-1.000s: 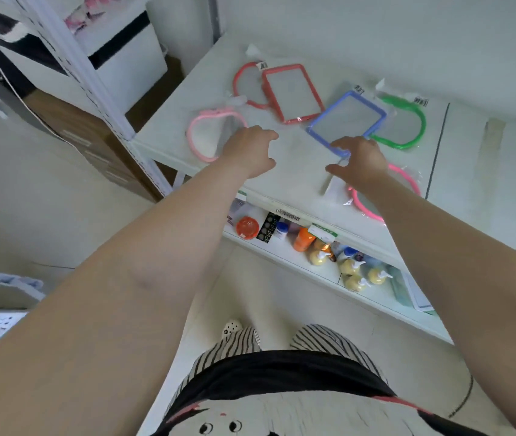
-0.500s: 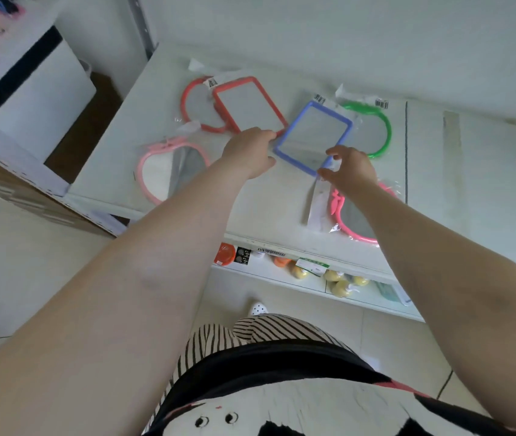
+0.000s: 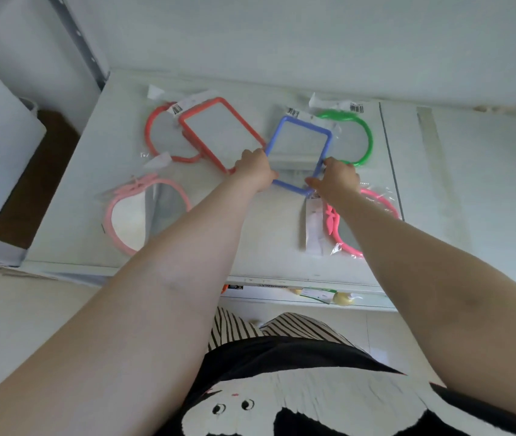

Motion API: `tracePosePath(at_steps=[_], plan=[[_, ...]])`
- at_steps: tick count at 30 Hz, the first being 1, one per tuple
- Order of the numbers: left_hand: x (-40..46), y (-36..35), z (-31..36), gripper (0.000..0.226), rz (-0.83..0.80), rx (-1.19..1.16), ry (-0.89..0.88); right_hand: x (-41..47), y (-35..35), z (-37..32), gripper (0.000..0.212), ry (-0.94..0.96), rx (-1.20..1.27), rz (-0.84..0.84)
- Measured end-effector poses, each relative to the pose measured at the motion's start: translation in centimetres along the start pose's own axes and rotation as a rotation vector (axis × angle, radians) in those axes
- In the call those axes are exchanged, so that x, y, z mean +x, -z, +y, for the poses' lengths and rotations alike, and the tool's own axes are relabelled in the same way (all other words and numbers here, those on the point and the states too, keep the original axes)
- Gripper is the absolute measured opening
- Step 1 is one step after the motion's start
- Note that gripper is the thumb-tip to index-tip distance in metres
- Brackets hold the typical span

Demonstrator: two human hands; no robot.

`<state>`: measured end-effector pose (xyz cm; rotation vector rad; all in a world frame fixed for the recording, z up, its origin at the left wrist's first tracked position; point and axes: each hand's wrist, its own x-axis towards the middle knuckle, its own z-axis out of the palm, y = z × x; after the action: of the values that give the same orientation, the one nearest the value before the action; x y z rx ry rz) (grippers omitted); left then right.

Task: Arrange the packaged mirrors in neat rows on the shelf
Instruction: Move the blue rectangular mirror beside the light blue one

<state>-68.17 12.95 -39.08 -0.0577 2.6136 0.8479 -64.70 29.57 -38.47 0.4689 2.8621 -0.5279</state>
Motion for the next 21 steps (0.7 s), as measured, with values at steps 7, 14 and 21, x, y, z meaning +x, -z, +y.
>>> tracePosePath(at_steps=[7,14,21], plan=[[0.3,0.1,-0.2,0.041,-0.027,-0.217,0.047,-0.5,0.7,-0.6,0.055,-0.107,0.273,0.09],[-3.2,0.9,0.6,0.031,-0.094,-0.767,0.245,-3.3,2.5,-0.4,0.067,-0.188,0.645,0.131],[-7.3,2.0,1.3,0.05,-0.072,-0.931,0.232,-6.6,3.7,0.5,0.024,-0.238,0.81,0.098]])
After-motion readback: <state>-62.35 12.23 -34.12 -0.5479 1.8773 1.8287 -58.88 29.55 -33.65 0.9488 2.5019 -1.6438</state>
